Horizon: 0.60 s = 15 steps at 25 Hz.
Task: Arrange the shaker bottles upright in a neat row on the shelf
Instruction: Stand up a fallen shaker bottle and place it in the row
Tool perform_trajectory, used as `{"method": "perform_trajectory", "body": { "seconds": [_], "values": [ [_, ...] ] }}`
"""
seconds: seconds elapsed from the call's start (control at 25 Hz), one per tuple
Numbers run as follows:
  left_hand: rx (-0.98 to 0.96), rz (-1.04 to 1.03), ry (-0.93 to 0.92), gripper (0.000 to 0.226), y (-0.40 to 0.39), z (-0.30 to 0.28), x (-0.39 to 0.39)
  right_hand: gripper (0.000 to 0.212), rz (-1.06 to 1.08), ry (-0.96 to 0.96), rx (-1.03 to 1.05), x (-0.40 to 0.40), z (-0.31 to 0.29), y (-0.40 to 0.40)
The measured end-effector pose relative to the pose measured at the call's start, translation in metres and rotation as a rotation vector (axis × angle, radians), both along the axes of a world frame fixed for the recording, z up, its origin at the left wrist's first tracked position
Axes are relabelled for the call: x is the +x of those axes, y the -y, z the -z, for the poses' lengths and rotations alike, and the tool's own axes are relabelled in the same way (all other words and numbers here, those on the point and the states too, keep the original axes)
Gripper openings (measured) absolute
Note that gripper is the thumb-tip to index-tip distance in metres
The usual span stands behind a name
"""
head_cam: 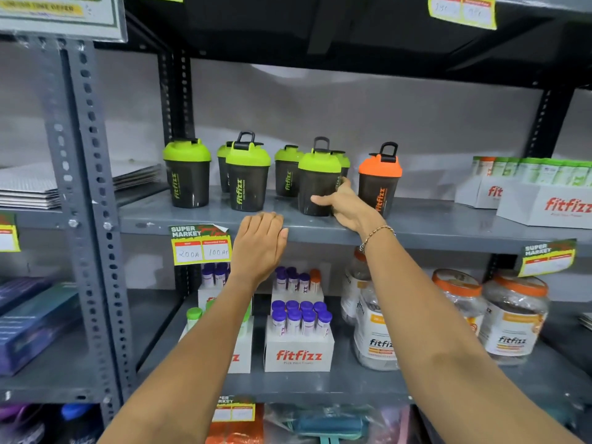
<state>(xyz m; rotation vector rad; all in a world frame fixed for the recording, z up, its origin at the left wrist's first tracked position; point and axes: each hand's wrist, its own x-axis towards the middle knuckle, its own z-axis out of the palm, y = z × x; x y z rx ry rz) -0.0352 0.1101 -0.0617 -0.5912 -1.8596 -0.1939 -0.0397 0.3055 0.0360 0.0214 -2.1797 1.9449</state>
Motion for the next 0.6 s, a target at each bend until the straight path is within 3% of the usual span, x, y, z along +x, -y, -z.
{"method": "perform_trajectory", "body": {
  "seconds": [0.08, 0.16, 0.24, 0.4, 0.6],
  "values": [
    [0.006, 0.013, -0.032, 0.036, -0.001, 0.002, 0.001, 0.125, 0.019, 0.004, 0.021, 0.002, 0.002, 0.002],
    [0.025, 0.032, -0.038, 0.035, -0.003, 0.003, 0.002, 0.117, 0.129, -0.024, 0.177, 0.007, 0.003, 0.009],
    [0.035, 0.032, -0.025, 0.035, -0.002, 0.002, 0.003, 0.125, 0.230, -0.045, 0.324, 0.008, 0.004, 0.015],
    [0.041, 0.040, -0.016, 0.037, -0.002, 0.003, 0.003, 0.114, 0.138, -0.041, 0.197, 0.012, 0.003, 0.009],
    [0.064, 0.053, -0.006, 0.036, -0.003, 0.003, 0.003, 0.117, 0.298, -0.045, 0.414, 0.011, 0.004, 0.016]
  ]
}}
